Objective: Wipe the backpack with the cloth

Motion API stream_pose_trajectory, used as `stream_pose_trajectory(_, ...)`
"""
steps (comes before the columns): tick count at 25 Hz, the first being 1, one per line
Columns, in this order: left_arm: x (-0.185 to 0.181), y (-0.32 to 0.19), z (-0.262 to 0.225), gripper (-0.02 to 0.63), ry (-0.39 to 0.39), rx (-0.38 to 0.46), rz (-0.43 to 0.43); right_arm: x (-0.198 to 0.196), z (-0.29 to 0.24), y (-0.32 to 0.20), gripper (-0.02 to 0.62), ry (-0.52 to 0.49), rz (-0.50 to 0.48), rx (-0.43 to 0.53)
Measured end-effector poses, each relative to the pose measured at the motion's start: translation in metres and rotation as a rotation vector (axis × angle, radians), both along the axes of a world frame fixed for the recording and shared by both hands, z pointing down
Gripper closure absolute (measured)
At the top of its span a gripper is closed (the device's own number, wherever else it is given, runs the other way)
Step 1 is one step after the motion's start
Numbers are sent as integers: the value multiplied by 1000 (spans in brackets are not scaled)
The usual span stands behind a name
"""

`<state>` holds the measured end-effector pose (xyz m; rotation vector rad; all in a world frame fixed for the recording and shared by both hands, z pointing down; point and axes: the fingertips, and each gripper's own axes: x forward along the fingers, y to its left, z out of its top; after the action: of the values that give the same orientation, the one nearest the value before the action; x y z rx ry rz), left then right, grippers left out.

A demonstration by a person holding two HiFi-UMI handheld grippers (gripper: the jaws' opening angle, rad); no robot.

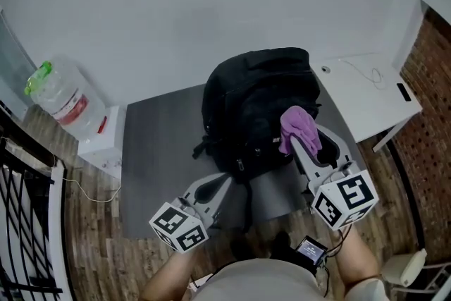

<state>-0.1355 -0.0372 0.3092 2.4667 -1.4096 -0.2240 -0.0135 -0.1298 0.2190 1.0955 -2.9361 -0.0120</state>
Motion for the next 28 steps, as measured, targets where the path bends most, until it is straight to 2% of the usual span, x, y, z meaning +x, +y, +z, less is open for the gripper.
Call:
stream_pose_trajectory(4,-4,-12,-11,600,2,28,-27,-15,-18,-12,422,-3,-47,15)
stream_pose_trajectory(13,0,-38,-35,600,4,67,-92,-62,-74,-37,422,20,-176,111)
stream_pose_trajectory(21,2,-51,-61,600,-33,113,-133,-116,-90,-47,422,51,-289,75)
stream_pose_trajectory(25,-11,-57,-72,600,-38,127,-162,-147,-94,-51,422,72,-321,31)
stream_pose_trajectory(28,-17,-64,-83,600,-46,147,-178,-161,-93,-55,422,130,-319,48)
